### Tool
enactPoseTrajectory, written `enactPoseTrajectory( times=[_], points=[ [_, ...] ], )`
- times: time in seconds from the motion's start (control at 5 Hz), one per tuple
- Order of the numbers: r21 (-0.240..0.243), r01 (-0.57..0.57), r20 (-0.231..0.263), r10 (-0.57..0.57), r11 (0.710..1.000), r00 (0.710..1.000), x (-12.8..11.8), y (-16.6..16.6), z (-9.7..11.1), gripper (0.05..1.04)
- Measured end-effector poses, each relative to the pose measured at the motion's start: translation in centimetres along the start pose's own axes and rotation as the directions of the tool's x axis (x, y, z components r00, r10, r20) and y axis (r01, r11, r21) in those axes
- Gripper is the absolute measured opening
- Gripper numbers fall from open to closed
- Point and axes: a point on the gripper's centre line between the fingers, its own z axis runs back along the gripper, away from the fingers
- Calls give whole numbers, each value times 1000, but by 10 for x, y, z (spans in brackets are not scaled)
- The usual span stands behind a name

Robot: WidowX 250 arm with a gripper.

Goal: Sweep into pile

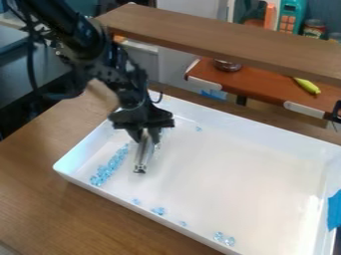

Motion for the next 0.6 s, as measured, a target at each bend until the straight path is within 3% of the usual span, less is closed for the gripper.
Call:
enactPoseTrajectory(
  times=[0.2,0.4,0.6],
  points=[
    [-74,-34,0,34,997,999,9,-7,23,374],
    [-184,-47,-53,38,982,998,0,-44,33,374],
    [-259,-27,-54,14,966,998,8,-91,46,374]
  ],
)
